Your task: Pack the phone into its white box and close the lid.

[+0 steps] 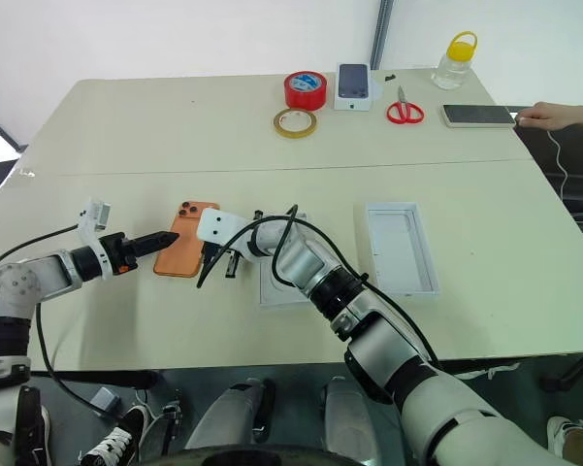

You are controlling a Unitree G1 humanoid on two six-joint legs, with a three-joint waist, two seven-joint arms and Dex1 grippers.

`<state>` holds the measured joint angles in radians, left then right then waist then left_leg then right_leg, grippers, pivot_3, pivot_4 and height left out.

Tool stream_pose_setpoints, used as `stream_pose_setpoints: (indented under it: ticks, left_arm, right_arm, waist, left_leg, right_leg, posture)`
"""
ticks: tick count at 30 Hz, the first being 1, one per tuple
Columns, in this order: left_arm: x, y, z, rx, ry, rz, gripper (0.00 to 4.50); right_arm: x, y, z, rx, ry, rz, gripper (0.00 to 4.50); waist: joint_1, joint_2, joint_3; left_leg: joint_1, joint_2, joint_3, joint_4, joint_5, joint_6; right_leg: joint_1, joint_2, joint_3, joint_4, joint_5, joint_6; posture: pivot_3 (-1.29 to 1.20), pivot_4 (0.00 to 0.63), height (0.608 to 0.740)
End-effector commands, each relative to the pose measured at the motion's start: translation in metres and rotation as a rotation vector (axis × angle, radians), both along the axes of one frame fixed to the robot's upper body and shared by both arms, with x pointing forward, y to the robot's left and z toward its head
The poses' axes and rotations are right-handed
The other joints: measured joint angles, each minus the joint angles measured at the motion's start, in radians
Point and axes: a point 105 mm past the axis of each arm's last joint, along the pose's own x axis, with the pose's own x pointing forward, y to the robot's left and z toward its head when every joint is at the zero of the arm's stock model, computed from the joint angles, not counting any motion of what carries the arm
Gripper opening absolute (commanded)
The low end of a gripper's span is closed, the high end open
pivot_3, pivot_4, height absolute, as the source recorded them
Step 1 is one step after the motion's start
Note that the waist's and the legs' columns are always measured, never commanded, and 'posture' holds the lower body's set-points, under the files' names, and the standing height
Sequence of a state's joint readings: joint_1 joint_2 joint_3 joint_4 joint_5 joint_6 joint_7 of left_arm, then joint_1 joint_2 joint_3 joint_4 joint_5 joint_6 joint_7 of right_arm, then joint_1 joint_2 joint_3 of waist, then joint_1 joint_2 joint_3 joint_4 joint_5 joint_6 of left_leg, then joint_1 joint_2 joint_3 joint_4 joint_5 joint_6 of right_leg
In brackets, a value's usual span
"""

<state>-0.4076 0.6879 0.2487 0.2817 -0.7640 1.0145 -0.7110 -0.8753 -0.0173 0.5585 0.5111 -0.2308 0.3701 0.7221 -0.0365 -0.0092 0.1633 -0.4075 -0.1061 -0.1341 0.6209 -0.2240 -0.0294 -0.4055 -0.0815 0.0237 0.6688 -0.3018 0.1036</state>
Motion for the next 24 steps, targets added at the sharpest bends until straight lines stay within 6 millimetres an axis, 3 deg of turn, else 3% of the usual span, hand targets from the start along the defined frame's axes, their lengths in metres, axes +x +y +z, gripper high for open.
stream_pose_setpoints:
  ticks: [1,6,12,24]
  left_arm:
    - [-0.015,-0.03,-0.034,-0.021,0.145,-0.098,3.43]
    - [-0.017,-0.049,-0.038,-0.074,0.165,-0.123,3.43]
    - [-0.011,-0.061,-0.023,-0.149,0.15,-0.134,3.43]
    - [-0.007,-0.038,-0.018,-0.188,0.15,-0.03,3.43]
  right_arm:
    - [-0.001,0.01,0.01,0.022,-0.02,0.018,0.06]
    - [-0.001,0.007,0.011,0.02,-0.023,0.019,0.06]
    - [0.005,-0.001,0.009,0.011,-0.027,-0.002,0.06]
    - [0.003,-0.002,0.006,0.01,-0.036,0.012,0.06]
  waist:
    - [0.001,0.001,-0.001]
    - [0.006,0.003,-0.004]
    - [0.017,0.003,-0.005]
    - [0.011,0.003,-0.005]
  left_leg:
    - [0.0,0.0,0.0,0.0,0.0,0.0]
    - [0.0,-0.001,0.0,0.0,0.0,0.0]
    - [0.0,-0.001,0.0,0.001,0.0,0.0]
    - [0.0,0.0,0.0,0.001,0.0,-0.001]
  right_leg:
    - [0.0,0.0,0.0,0.0,0.0,0.0]
    - [0.001,0.0,0.0,0.0,0.0,0.0]
    - [0.001,0.0,0.0,-0.001,0.0,0.0]
    - [0.001,0.0,0.0,-0.001,0.0,0.0]
  posture:
    - [0.0,0.15,0.74]
    - [0.0,0.15,0.74]
    - [0.0,0.15,0.74]
    - [0.0,0.15,0.74]
